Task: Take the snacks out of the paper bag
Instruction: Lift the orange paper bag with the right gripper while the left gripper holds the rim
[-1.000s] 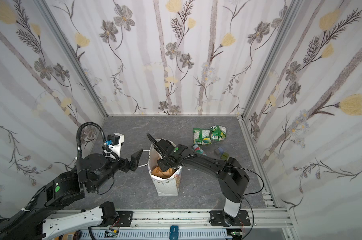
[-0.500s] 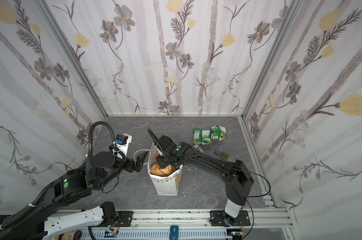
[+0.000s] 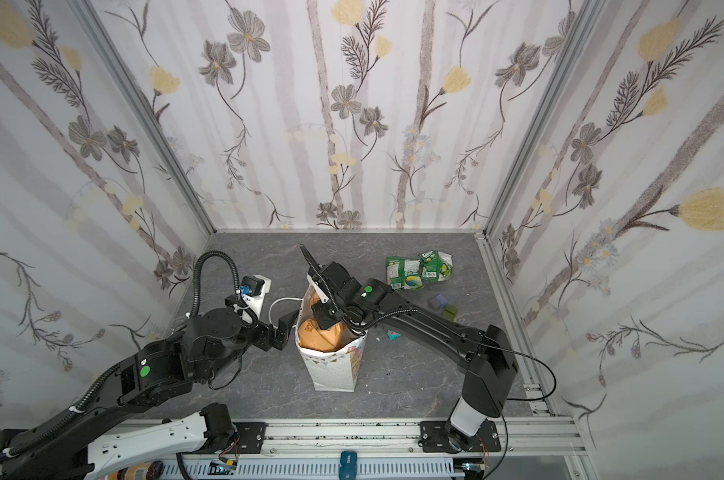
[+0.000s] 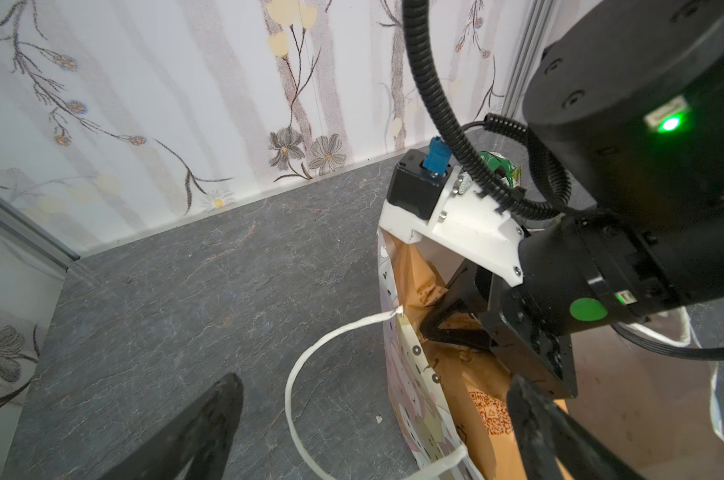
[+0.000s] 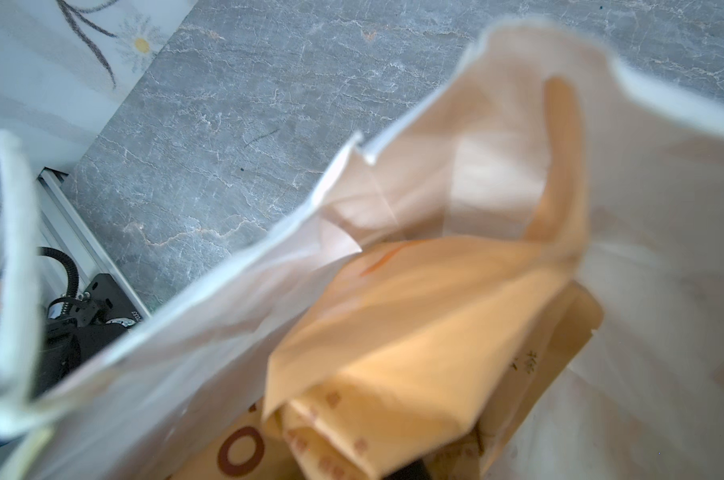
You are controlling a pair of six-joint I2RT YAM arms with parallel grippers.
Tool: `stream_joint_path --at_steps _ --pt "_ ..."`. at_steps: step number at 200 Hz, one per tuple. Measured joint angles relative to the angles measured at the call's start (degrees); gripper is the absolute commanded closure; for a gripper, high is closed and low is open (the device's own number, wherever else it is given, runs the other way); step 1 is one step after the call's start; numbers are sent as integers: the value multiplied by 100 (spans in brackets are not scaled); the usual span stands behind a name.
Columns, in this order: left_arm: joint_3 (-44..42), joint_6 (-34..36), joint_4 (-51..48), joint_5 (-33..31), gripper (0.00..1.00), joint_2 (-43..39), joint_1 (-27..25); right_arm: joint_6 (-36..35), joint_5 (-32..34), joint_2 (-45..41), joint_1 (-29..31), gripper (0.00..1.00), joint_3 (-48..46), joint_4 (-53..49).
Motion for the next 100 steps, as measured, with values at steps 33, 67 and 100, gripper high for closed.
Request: stream_joint_path --at_steps 33,67,100 --pt "-79 -76 15 57 0 57 0 7 -2 -155 -24 97 37 9" --pt "-133 -164 2 81 0 127 0 46 -2 -361 -42 97 39 44" --pt "-149 -269 7 79 0 22 9 107 -2 -562 -59 96 39 109"
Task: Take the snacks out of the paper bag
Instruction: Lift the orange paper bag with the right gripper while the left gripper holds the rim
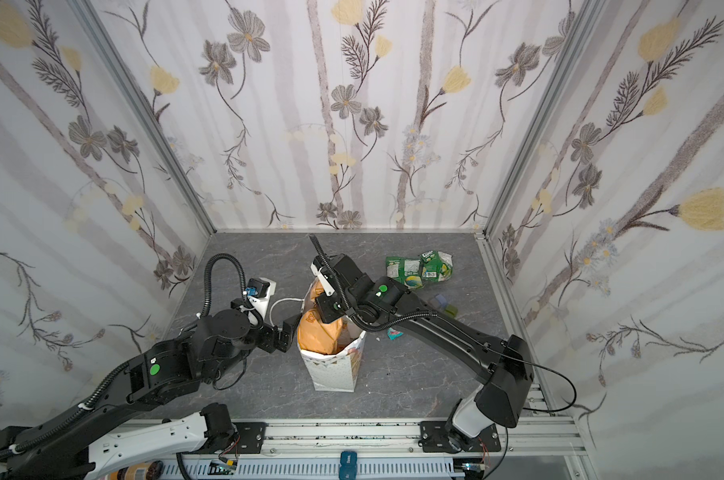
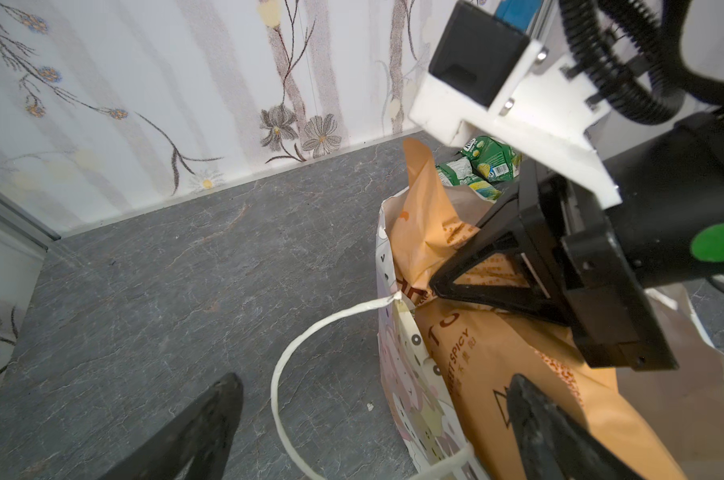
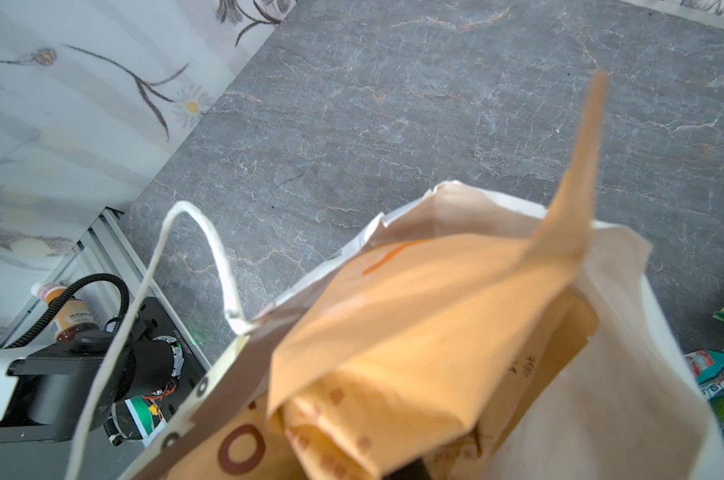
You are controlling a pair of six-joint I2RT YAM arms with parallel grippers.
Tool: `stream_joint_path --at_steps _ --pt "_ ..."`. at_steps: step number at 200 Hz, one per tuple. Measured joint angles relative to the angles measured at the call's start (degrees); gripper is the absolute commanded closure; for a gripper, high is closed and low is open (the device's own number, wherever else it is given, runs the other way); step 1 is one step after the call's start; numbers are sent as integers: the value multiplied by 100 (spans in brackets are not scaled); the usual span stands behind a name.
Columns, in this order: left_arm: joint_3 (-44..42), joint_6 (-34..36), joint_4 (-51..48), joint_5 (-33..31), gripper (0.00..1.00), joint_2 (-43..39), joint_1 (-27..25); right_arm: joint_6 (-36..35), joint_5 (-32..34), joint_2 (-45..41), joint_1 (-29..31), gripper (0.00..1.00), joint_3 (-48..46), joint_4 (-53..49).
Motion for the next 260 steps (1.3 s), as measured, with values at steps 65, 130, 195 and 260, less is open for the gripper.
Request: stream_joint_path --at_steps 65,130,195,260 --pt "37 -177 133 109 0 -354 2 125 4 -323 -57 94 0 280" --pt "260 -190 468 874 0 -461 2 195 96 -846 -105 94 -2 835" --pt "702 125 905 2240 0 214 -4 262 199 -1023 -127 94 -15 1123" --pt "931 365 1075 2247 4 780 -4 428 236 -1132 -120 94 -15 1233"
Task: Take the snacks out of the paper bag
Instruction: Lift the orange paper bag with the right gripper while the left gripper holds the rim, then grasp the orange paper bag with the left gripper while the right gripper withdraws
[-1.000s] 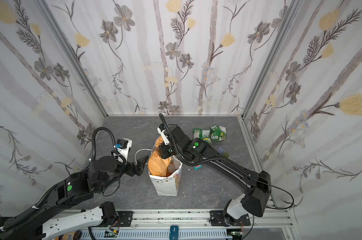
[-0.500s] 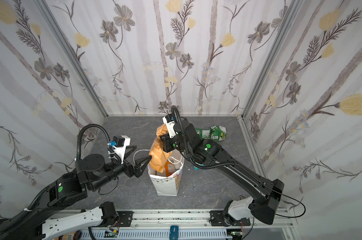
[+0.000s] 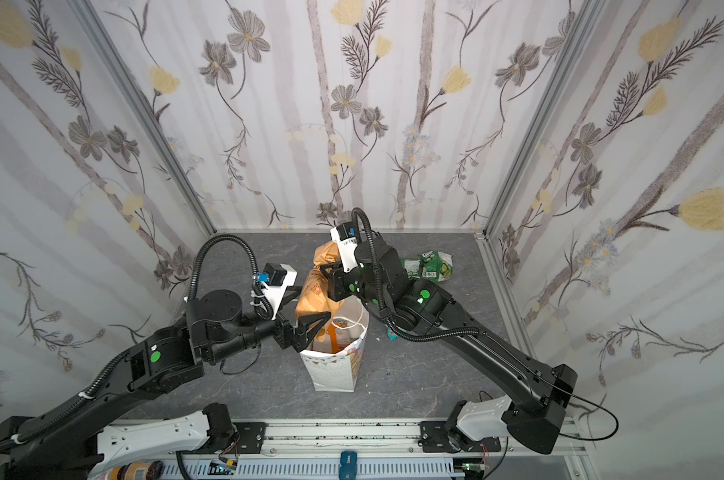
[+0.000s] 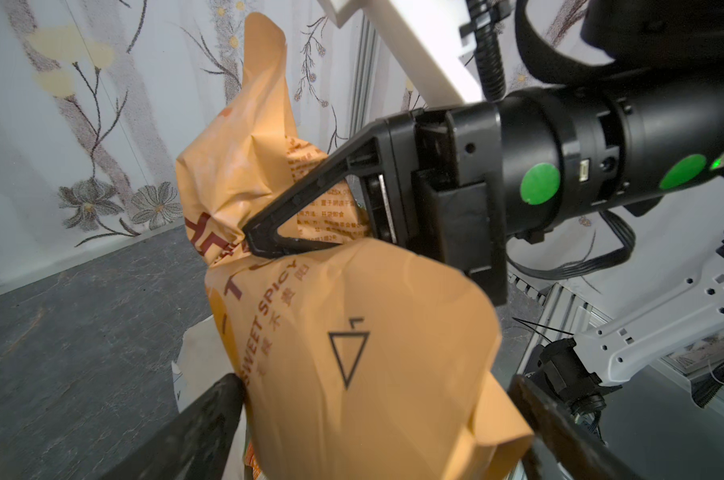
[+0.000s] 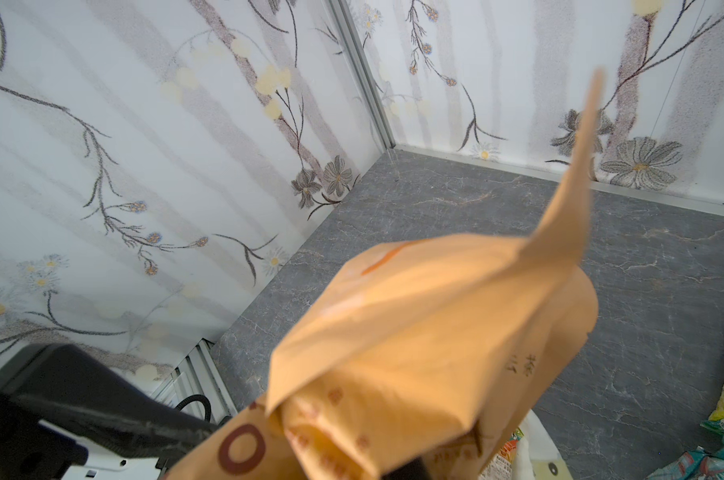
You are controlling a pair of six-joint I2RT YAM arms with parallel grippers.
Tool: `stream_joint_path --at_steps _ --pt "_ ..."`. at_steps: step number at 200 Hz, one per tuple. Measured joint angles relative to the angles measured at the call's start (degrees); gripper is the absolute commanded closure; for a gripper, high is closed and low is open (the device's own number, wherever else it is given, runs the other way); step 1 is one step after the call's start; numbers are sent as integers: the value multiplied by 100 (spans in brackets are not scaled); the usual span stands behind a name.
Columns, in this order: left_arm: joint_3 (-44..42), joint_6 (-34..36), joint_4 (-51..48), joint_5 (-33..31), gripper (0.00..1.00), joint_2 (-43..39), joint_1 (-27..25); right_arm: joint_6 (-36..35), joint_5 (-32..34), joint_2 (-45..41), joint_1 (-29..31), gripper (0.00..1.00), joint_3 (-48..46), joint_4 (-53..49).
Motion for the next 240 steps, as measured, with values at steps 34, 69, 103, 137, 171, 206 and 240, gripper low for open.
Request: stream_joint_path --at_steps 34,69,103,137,171,206,240 --pt "76 0 4 -103 28 173 -2 17 111 -68 0 94 -39 -4" --pt "138 -24 -66 -308 60 201 -11 72 264 -278 4 89 -208 31" --pt "192 -42 -114 -452 84 173 -11 72 385 -590 -2 74 -428 125" --pt "323 -46 -122 -592 100 212 -4 72 402 -1025 0 61 -715 343" --pt "503 7 -146 -612 100 348 -4 72 365 -1539 -13 44 -970 590" --pt "549 208 -98 -787 100 345 -7 68 365 -2142 -63 22 -1268 837" --pt "341 522 409 -1130 100 166 0 -13 365 -2820 -111 6 -1781 1193"
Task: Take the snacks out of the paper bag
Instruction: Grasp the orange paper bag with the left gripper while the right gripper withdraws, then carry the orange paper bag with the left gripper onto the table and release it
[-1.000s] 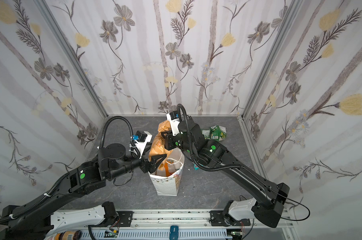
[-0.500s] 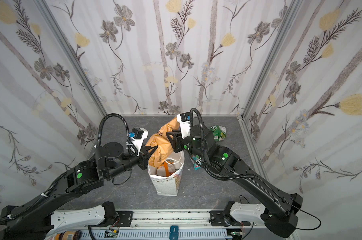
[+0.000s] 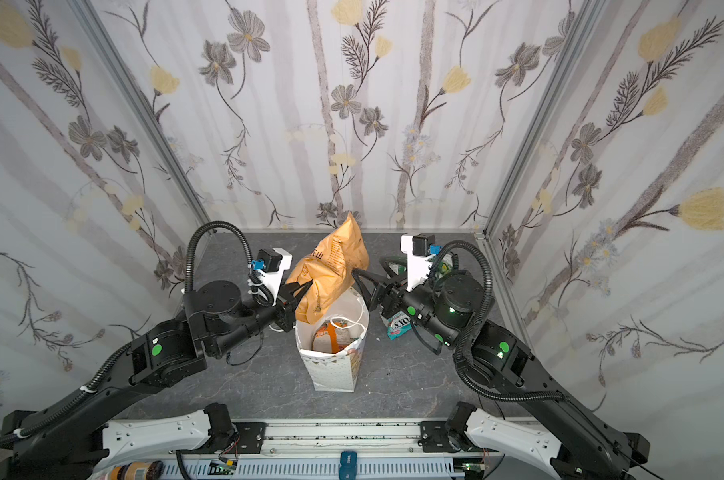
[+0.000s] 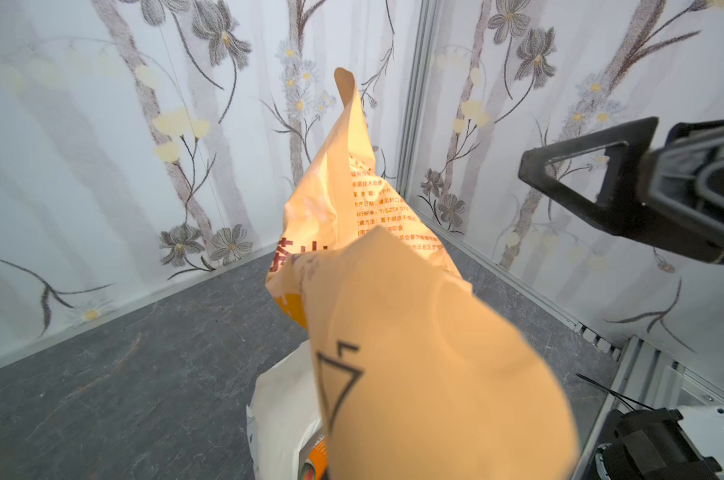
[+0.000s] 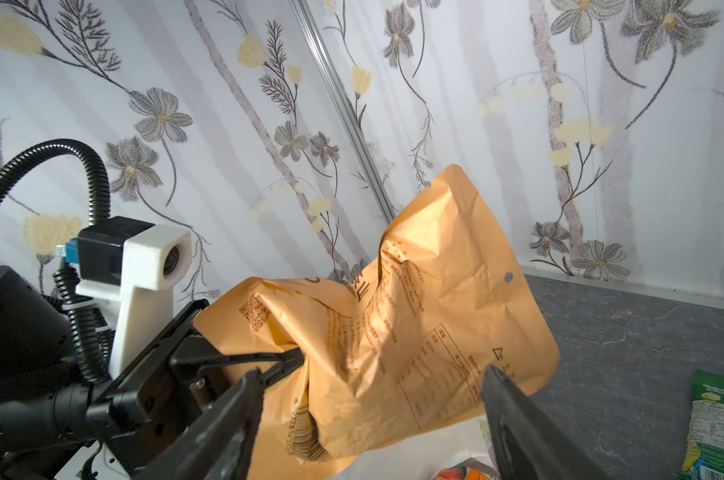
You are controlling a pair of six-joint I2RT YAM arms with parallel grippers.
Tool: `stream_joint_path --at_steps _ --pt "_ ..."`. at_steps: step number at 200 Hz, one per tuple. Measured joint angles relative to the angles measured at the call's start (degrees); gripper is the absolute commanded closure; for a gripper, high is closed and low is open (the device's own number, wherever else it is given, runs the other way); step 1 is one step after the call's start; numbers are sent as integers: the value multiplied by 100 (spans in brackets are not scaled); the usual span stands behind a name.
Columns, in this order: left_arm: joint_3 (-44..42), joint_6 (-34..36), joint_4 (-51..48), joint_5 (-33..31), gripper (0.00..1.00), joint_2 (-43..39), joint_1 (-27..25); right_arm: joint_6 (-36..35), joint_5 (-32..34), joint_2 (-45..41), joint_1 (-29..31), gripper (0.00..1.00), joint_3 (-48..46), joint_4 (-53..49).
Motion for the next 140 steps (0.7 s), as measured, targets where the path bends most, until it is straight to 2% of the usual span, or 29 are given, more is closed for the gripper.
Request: stream_joint_path --at_steps 10,40,65,108,140 --pt "-83 70 157 -125 100 -46 9 -35 35 -195 -22 1 -173 83" --pt "-398 181 726 -560 100 -234 81 -87 188 -691 -81 0 -697 402" --pt "-673 243 1137 -927 100 -400 334 -85 199 -984 -138 0 -1056 590" --pt "-1014 -136 1377 -1025 100 -636 1298 -66 192 -1123 -205 0 -1335 669" --pt "-1213 -509 1355 -787 100 -662 1991 -22 140 -1115 -245 0 -1423 673"
